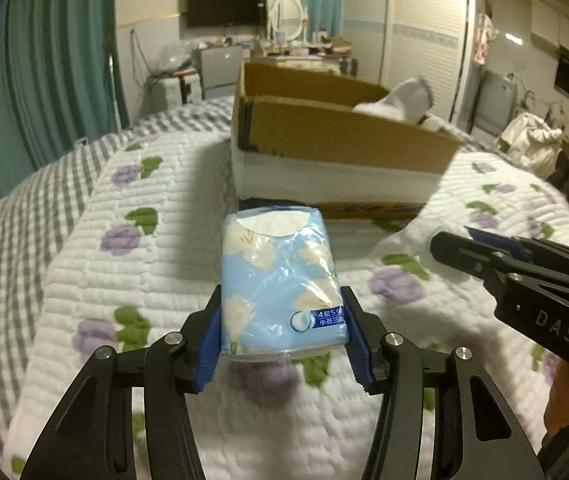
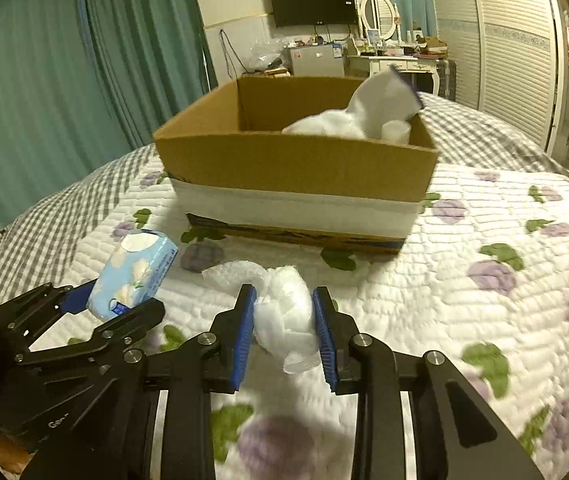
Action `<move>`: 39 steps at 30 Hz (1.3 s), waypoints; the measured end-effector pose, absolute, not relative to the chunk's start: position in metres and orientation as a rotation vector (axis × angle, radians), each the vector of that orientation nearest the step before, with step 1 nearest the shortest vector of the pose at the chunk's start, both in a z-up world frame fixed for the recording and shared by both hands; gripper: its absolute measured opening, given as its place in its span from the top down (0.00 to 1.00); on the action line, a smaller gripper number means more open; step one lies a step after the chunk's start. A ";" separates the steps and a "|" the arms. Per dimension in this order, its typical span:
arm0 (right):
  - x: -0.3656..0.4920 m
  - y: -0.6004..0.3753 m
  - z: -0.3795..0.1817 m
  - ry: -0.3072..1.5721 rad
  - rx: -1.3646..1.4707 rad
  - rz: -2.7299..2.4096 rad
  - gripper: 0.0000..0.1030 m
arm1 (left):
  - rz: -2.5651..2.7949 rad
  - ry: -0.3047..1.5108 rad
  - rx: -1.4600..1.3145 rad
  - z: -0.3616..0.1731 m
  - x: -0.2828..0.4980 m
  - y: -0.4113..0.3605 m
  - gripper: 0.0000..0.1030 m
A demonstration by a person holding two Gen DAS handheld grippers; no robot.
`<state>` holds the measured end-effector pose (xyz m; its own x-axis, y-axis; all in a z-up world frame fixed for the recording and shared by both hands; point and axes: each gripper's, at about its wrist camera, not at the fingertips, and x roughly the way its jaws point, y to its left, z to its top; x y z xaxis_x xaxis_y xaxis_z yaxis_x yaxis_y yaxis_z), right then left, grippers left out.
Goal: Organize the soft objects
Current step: 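Drop the blue packet and white tissue into the box with both tools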
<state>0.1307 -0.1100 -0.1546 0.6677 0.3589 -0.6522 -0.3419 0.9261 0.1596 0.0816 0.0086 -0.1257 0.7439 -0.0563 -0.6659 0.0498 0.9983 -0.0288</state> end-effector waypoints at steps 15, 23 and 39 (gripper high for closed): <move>0.038 -0.115 -0.096 0.660 -0.162 0.370 0.72 | -0.112 0.618 0.054 -0.061 0.014 -0.016 0.49; 0.036 -0.119 -0.034 0.571 -0.222 0.331 0.72 | -0.119 0.562 0.059 -0.018 0.016 -0.019 0.49; 0.168 -0.101 0.059 0.463 -0.177 0.399 0.72 | -0.072 0.438 0.071 0.027 0.132 -0.015 0.49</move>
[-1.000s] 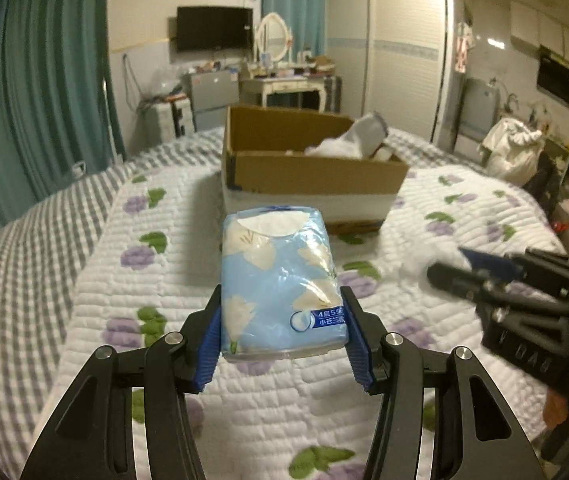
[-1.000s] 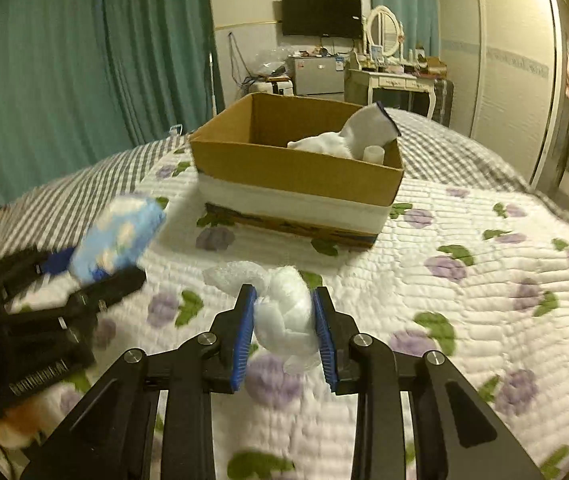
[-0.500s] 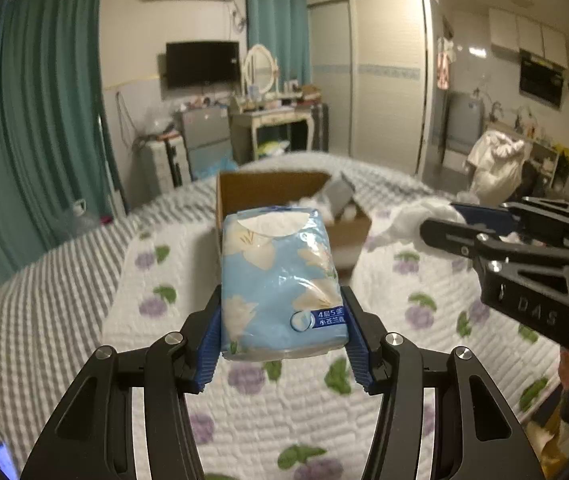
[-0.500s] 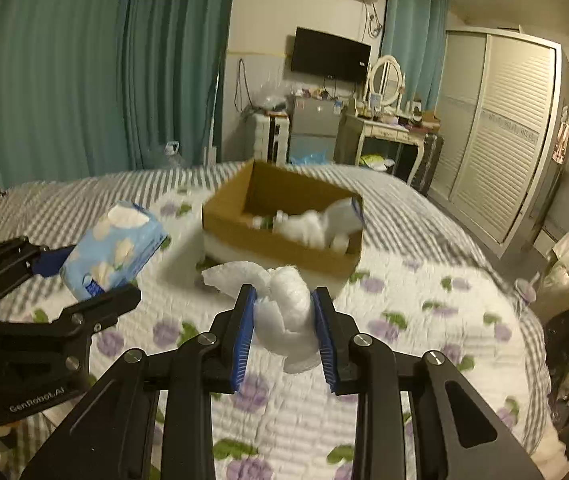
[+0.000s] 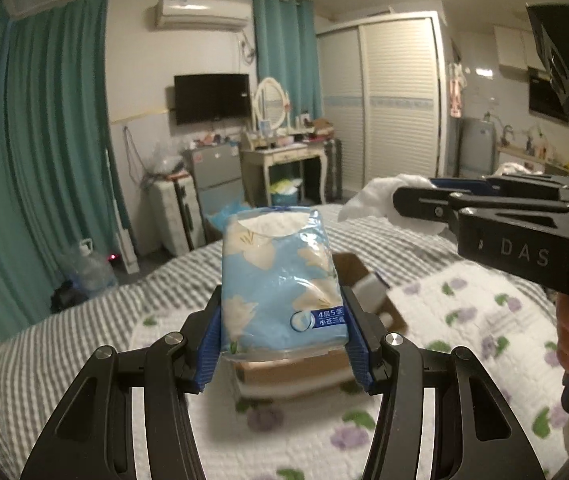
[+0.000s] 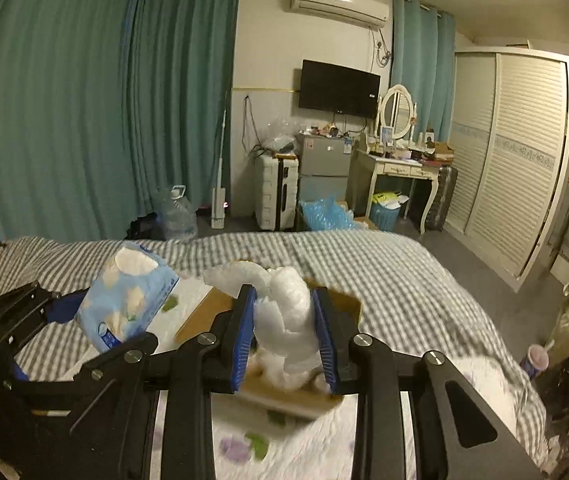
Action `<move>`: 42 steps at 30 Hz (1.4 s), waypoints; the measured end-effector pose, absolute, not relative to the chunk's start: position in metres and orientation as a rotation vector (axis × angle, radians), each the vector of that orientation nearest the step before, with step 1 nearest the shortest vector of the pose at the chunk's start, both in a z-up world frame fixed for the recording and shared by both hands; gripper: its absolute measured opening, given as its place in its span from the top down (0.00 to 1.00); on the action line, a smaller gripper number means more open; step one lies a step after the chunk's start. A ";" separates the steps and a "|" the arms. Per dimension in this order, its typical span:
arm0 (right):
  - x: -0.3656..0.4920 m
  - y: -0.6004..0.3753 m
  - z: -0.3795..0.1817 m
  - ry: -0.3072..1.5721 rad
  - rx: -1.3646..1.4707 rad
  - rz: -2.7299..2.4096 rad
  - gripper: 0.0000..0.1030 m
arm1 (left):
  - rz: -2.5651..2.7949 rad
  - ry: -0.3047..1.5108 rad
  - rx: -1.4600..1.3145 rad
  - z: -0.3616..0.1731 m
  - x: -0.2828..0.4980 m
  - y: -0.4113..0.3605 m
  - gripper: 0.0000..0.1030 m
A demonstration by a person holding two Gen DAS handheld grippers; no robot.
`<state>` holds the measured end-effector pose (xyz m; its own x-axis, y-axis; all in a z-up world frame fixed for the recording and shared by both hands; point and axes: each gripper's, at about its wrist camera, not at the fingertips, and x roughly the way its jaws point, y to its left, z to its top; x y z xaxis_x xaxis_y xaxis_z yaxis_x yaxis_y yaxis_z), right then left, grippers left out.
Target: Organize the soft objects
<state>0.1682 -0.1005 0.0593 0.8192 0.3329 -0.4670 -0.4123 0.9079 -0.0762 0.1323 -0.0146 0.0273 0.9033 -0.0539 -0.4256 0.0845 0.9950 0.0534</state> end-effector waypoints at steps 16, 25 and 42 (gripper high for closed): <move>0.307 -0.080 -0.018 0.543 -0.175 0.365 0.72 | -0.016 0.538 0.080 -0.041 0.252 -0.019 0.49; 0.347 -0.093 -0.060 0.617 -0.133 0.343 0.71 | -0.025 0.599 0.106 -0.068 0.264 -0.028 0.49; 0.281 -0.119 0.027 0.480 -0.031 0.313 0.41 | 0.038 0.468 0.103 0.015 0.198 -0.037 0.12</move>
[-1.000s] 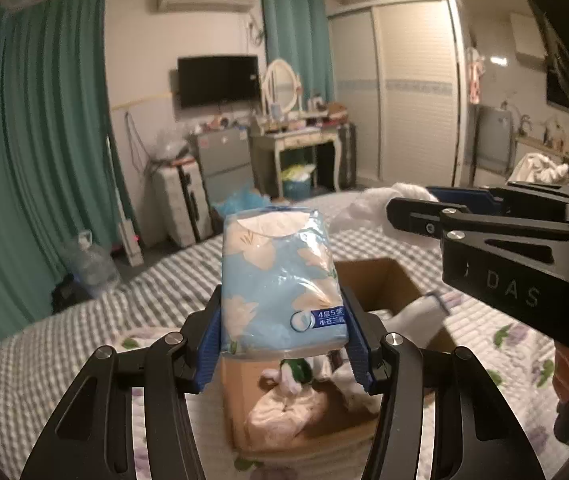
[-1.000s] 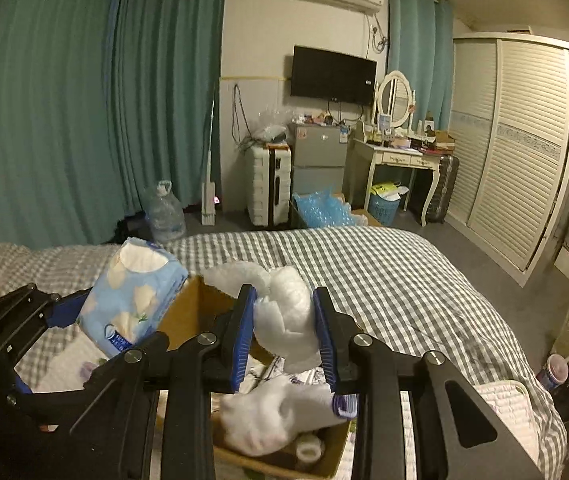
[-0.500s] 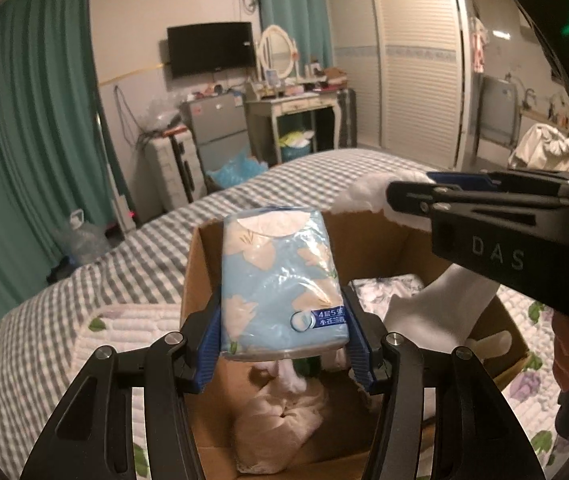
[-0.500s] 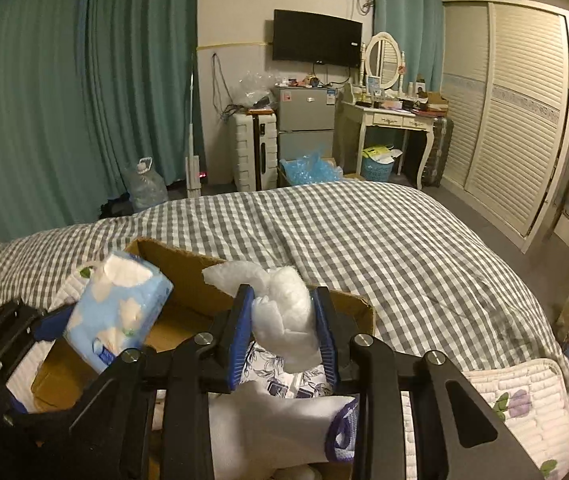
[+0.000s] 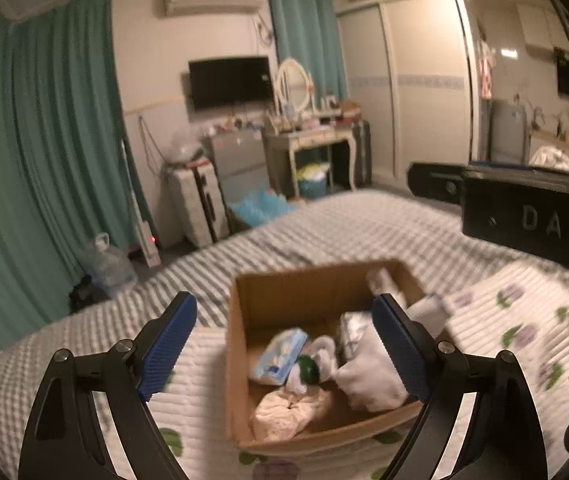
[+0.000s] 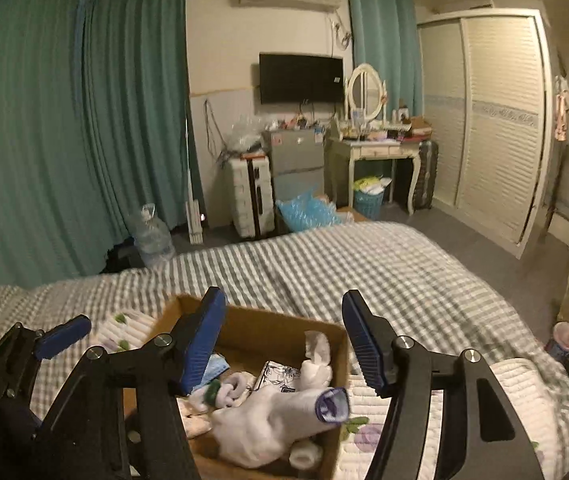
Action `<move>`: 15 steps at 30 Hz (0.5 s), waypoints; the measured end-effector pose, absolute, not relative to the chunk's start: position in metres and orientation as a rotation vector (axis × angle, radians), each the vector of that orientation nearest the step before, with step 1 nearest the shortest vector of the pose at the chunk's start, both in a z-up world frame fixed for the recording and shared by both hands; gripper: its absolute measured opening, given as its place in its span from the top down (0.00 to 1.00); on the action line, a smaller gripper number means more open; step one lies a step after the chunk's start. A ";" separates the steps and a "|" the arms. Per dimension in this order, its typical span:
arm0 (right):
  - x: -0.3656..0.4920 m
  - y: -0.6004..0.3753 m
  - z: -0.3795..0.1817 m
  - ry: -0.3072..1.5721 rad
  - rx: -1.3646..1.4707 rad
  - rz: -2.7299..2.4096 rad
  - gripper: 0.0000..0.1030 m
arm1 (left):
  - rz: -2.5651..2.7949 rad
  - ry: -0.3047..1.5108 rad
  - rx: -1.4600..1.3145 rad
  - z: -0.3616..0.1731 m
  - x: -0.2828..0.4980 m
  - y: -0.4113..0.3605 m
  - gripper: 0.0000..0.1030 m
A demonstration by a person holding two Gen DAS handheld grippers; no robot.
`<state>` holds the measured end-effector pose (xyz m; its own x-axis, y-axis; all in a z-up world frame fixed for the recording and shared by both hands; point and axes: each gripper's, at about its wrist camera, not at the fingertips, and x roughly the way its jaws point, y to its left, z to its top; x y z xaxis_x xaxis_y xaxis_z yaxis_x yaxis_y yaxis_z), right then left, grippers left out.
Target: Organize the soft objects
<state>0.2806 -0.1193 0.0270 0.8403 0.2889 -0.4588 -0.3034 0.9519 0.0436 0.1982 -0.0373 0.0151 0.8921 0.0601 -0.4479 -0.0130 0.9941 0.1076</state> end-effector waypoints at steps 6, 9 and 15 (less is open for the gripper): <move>0.205 -0.138 0.108 0.383 -0.034 0.274 0.40 | 0.042 0.317 0.083 0.103 0.126 -0.034 0.12; 0.160 -0.146 0.146 0.330 -0.040 0.257 0.37 | 0.038 0.241 0.063 0.139 0.089 -0.027 0.09; 0.075 -0.161 0.191 0.219 -0.042 0.231 0.05 | 0.034 0.114 0.020 0.183 0.019 -0.012 0.09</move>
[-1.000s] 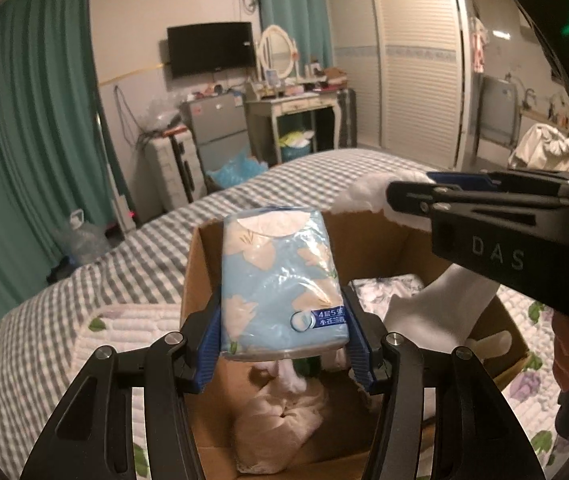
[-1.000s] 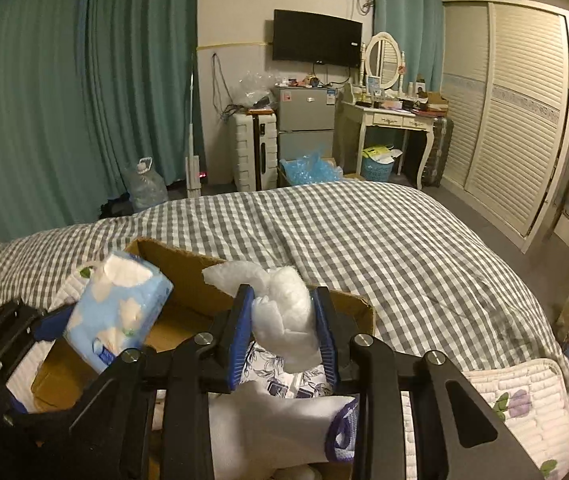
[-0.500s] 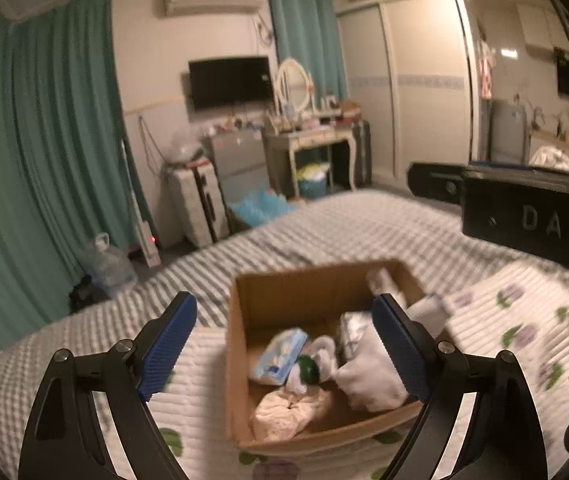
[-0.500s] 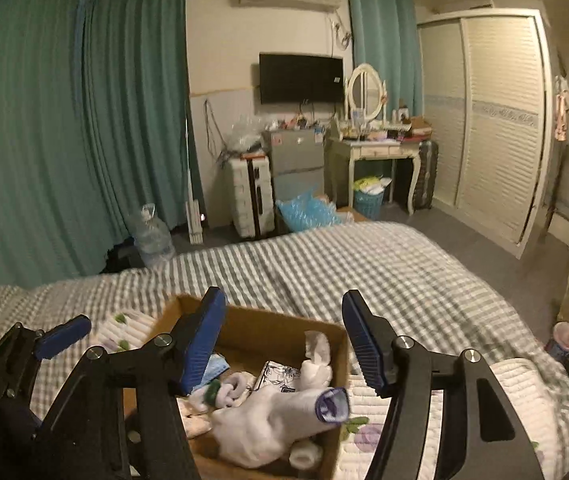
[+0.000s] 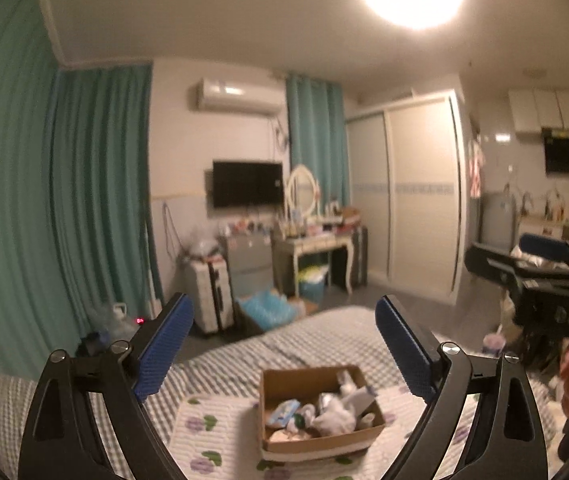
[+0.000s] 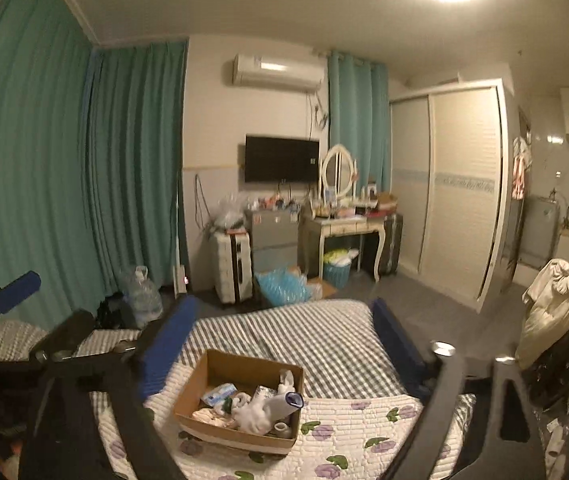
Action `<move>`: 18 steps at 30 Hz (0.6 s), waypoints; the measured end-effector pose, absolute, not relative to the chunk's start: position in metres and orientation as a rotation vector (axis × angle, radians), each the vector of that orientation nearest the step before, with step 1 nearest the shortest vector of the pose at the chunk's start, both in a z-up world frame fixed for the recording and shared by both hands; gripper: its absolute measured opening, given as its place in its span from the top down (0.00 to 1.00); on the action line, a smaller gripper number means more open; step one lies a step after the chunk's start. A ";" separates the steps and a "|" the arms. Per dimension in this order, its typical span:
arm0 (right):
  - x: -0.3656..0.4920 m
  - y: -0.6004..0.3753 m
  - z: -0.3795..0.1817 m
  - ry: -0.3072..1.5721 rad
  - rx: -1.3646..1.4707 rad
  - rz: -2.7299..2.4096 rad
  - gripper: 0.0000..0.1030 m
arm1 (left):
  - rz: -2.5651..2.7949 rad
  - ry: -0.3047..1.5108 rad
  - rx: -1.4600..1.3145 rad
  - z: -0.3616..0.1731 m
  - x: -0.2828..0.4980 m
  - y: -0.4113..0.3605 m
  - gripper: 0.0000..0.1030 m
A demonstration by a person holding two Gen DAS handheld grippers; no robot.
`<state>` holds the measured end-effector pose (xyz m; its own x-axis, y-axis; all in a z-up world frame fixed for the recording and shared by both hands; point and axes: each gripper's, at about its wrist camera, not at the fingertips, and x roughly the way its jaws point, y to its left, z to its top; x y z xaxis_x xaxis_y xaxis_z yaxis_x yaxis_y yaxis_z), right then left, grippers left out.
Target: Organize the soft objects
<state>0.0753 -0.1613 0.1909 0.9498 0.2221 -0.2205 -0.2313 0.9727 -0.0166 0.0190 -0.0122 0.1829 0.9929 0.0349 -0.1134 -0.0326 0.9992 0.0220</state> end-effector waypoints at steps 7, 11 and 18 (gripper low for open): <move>0.008 -0.157 0.183 0.136 -0.053 0.274 0.00 | 0.073 0.020 0.029 0.175 -0.036 -0.004 0.09; -0.008 -0.156 0.157 0.116 -0.022 0.281 0.00 | 0.084 0.015 0.033 0.150 -0.041 0.003 0.09; 0.009 -0.157 0.087 0.123 -0.007 0.257 0.00 | 0.073 0.099 0.052 0.086 -0.009 0.002 0.09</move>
